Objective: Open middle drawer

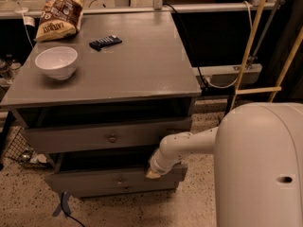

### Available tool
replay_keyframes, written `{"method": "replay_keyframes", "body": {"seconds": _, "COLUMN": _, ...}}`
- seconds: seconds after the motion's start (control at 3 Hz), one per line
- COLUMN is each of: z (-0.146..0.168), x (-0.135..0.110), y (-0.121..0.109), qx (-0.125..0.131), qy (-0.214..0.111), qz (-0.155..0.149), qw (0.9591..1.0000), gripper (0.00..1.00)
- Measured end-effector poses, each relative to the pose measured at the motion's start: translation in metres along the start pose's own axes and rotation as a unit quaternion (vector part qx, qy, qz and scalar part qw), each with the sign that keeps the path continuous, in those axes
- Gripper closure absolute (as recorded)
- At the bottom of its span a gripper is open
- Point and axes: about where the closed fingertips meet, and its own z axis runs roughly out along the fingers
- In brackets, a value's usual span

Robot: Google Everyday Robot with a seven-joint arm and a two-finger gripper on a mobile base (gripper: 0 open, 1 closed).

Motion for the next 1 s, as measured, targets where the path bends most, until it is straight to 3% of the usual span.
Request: {"method": "replay_keyframes", "body": {"seconds": 1.0, "z": -0.0009, "x": 0.0028, "y": 0.0088, "qx": 0.001, "qy": 0.001, "qz": 0.003, "qw": 1.0000, "gripper": 1.00}}
